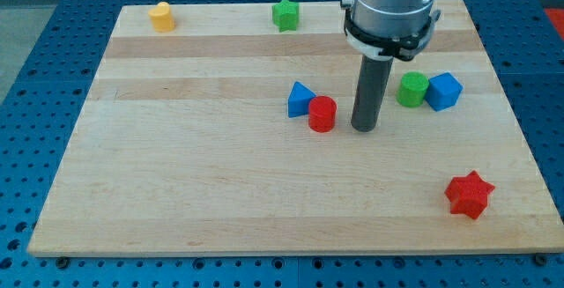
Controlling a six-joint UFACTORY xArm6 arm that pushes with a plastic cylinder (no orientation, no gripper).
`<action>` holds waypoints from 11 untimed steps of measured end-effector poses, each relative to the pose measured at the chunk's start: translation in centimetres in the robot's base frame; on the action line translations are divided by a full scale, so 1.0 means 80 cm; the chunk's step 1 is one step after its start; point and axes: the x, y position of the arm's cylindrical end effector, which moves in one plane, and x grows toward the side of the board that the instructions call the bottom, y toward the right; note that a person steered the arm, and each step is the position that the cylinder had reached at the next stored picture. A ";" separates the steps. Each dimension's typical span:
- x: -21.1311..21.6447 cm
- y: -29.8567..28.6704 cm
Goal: Move the red circle to the left of the blue triangle
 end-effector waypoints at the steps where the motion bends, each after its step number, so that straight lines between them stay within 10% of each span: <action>1: -0.001 -0.028; 11: -0.005 -0.302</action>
